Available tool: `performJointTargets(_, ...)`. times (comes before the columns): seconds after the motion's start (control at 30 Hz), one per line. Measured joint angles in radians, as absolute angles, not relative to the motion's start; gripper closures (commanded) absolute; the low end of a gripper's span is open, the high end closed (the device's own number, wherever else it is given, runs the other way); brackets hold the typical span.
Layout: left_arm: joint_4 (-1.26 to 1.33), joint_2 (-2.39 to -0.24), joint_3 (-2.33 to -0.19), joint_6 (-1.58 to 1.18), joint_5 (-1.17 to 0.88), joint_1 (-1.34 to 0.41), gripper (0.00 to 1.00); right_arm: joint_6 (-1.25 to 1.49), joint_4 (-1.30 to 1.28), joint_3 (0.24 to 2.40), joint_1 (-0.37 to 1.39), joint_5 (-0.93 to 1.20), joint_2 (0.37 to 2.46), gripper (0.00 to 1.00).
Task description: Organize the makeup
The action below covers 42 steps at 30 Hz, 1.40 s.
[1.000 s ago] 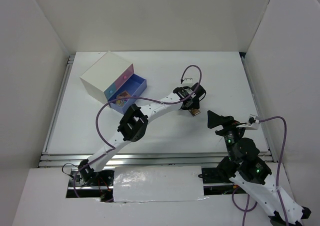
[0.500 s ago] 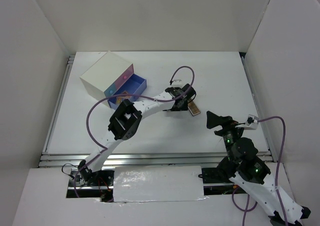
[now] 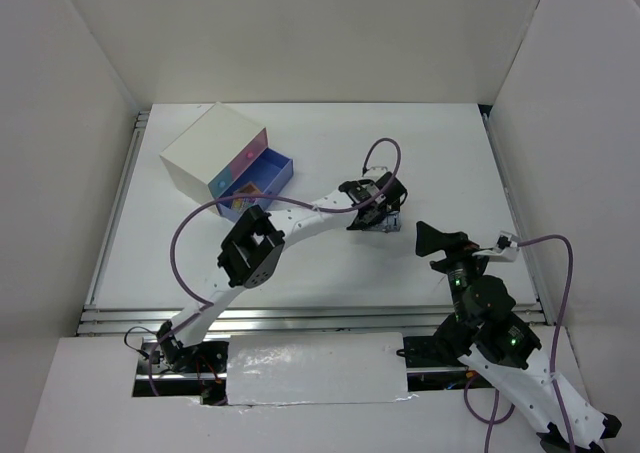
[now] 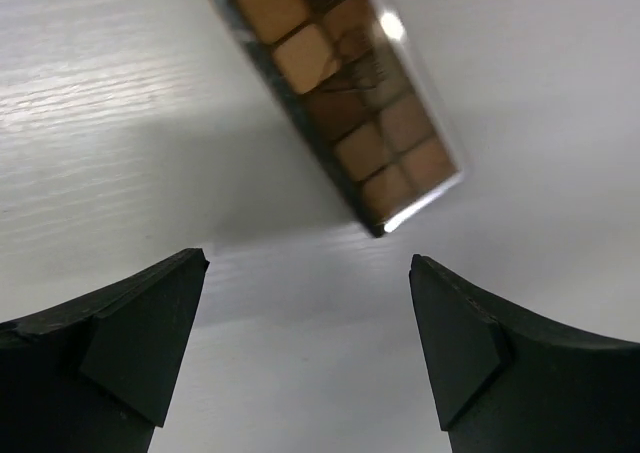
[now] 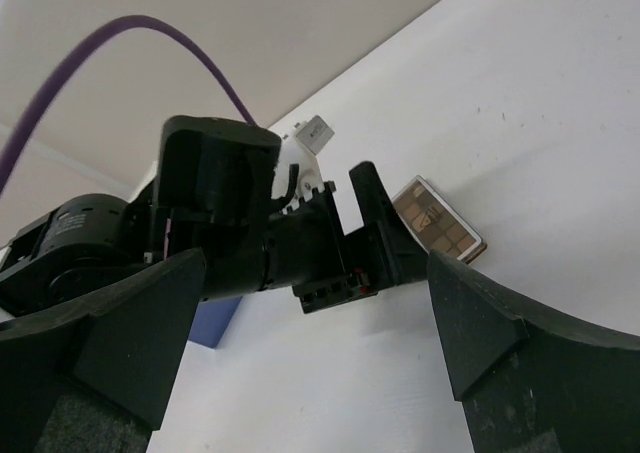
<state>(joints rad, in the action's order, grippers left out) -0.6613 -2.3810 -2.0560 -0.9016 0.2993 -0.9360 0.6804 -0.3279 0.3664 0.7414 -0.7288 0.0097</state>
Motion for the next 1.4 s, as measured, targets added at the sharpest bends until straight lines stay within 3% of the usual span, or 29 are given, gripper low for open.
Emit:
performJointTargets(0.3,-0.62,-2.51,-2.365,-1.01,0.325,-0.941,0.03,0.714,-0.365,0.366,0.741,-0.776,0.01,0.0)
performJointTargets(0.53,-0.666,-2.615,-2.424,-1.05,0.392,-0.927,0.03,0.718,-0.378,0.366,0.741,-0.781,0.01,0.0)
performJointTargets(1.23,-0.803,-2.663,-2.51,-0.937,0.409,-0.897,0.1,0.717,-0.383,0.349,0.741,-0.765,0.009,0.0)
performJointTargets(1.4,-0.778,-2.666,-2.518,-0.913,0.38,-0.901,0.01,0.717,-0.383,0.348,0.741,-0.762,0.009,0.0)
